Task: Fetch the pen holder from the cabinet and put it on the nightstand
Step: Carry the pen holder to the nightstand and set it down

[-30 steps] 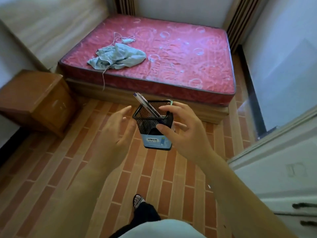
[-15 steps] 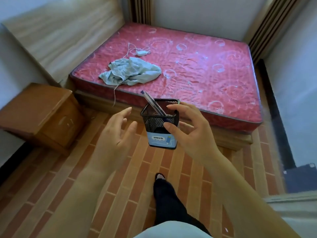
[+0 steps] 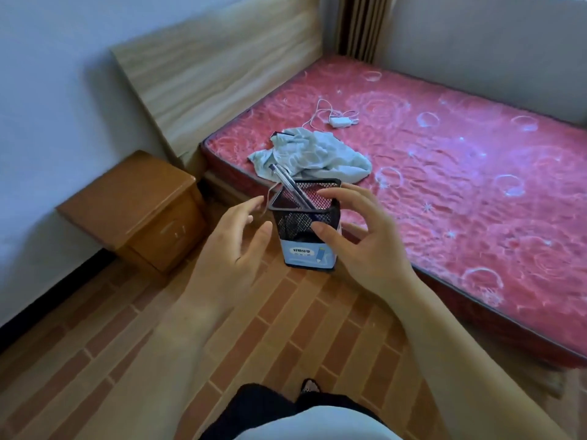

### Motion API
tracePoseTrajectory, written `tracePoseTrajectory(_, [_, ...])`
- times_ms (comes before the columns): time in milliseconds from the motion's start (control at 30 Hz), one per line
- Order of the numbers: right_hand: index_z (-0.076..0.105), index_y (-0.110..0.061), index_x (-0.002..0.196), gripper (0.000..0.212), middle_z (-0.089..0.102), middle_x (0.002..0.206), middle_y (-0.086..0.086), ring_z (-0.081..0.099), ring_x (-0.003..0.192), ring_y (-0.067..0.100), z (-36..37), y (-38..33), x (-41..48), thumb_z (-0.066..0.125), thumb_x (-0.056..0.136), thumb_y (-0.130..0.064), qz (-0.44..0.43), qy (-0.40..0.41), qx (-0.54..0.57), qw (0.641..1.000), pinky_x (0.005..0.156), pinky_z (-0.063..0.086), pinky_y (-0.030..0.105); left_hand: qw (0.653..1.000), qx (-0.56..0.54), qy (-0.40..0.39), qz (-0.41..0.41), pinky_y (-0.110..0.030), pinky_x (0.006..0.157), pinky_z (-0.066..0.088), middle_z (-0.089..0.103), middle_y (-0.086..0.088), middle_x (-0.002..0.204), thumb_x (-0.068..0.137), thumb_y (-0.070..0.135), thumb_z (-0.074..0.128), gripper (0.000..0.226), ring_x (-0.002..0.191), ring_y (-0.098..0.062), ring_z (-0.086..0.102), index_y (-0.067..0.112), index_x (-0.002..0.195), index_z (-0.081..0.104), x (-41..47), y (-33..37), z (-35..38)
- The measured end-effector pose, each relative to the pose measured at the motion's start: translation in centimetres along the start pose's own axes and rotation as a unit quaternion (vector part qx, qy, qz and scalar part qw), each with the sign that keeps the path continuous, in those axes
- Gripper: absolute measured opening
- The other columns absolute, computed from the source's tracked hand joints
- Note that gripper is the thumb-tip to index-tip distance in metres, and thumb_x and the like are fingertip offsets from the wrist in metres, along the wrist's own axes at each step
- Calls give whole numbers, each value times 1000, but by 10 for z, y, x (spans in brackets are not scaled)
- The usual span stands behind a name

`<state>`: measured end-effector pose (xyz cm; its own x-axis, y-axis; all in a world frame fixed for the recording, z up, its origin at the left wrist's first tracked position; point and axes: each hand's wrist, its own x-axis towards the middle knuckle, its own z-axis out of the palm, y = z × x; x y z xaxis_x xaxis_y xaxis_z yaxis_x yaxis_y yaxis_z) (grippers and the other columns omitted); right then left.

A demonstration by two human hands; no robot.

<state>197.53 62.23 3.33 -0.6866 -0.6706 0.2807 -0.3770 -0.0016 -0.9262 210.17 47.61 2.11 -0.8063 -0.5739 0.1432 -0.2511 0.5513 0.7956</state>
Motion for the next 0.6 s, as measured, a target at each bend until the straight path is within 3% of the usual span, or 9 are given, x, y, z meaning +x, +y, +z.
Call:
tracePoseTrajectory(200, [59,-35,110,35,49,123,-9,48,115,-1,34,22,77,70,79,-23,-6,-55,-10,998,86,51,22,998,7,35,-42,-9,83,29,41,19,136,88,56,36,49,117,8,39,39,134,35,52,-37,-23])
tracePoseTrajectory(367, [58,-41,108,36,49,124,-10,50,116,5,67,41,151,71,79,-25,-9,-82,-12,997,90,49,24,997,-7,54,-57,-12,84,31,42,19,137,88,57,35,49,118,6,40,39,133,36,117,-70,-43])
tracePoseTrajectory(500, [60,-40,108,35,50,125,-8,48,121,11,102,54,224,71,78,-26,-17,-84,-20,996,92,50,40,996,-9,67,-52,-13,86,32,41,17,138,90,52,38,46,118,5,40,37,134,37,183,-101,-70])
tracePoseTrajectory(600, [58,-44,106,36,50,125,-9,46,122,7,131,56,276,72,78,-26,-19,-92,-19,995,91,49,32,995,-7,76,-56,-11,86,31,40,18,137,89,52,36,48,118,5,39,36,134,36,227,-123,-97])
